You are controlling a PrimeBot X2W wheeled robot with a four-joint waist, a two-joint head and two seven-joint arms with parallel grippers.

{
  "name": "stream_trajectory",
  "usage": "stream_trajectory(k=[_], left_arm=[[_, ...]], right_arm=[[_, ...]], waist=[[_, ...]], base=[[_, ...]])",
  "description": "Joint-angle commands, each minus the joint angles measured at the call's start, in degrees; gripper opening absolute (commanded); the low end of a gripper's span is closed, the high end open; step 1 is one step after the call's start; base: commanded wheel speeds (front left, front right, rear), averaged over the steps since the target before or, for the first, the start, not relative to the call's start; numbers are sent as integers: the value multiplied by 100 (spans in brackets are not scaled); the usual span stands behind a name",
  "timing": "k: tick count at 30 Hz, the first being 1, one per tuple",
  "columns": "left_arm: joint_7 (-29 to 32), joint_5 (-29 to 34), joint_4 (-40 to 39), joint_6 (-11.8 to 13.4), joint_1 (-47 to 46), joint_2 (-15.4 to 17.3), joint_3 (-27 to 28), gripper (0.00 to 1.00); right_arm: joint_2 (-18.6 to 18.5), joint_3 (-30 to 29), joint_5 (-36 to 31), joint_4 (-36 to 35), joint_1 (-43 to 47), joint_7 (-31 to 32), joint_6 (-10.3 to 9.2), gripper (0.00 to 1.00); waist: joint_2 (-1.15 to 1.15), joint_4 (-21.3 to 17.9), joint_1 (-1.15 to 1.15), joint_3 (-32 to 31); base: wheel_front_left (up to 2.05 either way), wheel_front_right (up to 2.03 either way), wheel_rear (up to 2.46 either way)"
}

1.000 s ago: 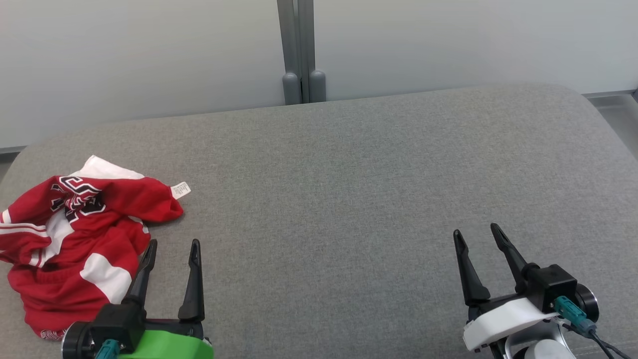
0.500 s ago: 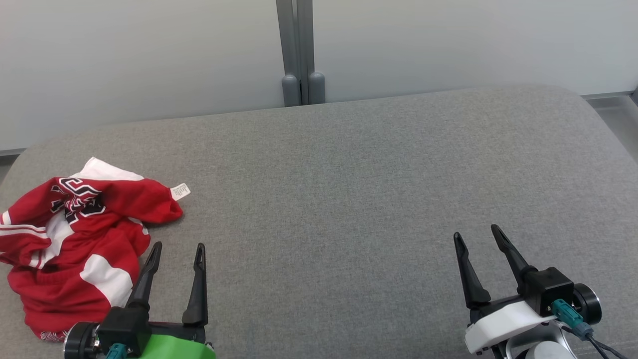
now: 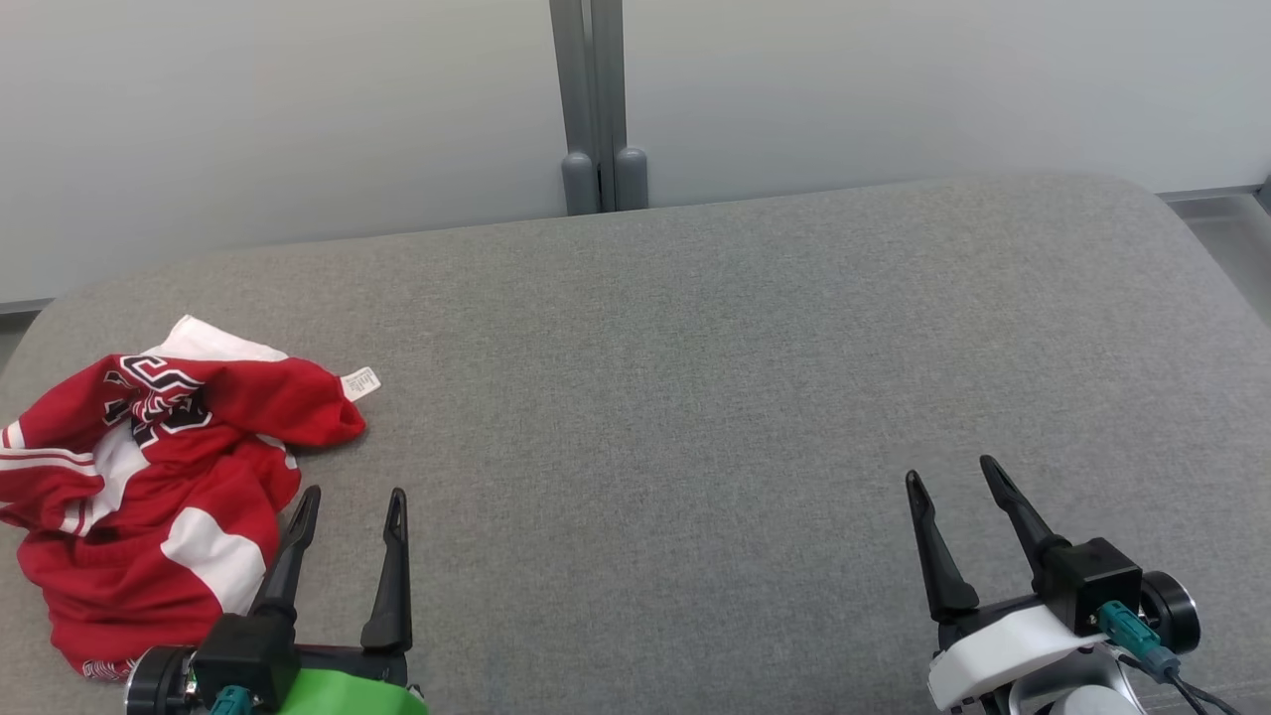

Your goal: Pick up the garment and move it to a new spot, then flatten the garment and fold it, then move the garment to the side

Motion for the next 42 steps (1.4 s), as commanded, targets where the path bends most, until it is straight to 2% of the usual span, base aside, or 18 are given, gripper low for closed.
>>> stream_trajectory(k=[1,9,28,42], left_arm=[[-19,10,18,-14,21,38,18,100],[-16,-87,20,-14,-44,37,50,100],[-12,-33,6,-7,63,36,172,100],[-12,24,-17,-7,160,35,285,100]], right_arm=[[-22,-4,-57,13,53,-28,0,100],[-22,-21,-150,26,103,-25,0,100],[-21,130,-8,2,132,-24,0,100],[-21,182,87,47,187,-24,0,100]], waist=[[0,20,0,4],[0,357,0,54],[0,1892,0,136],[0,2619,0,0]], base=[[0,0,0],[0,0,0],[0,0,0],[0,0,0]])
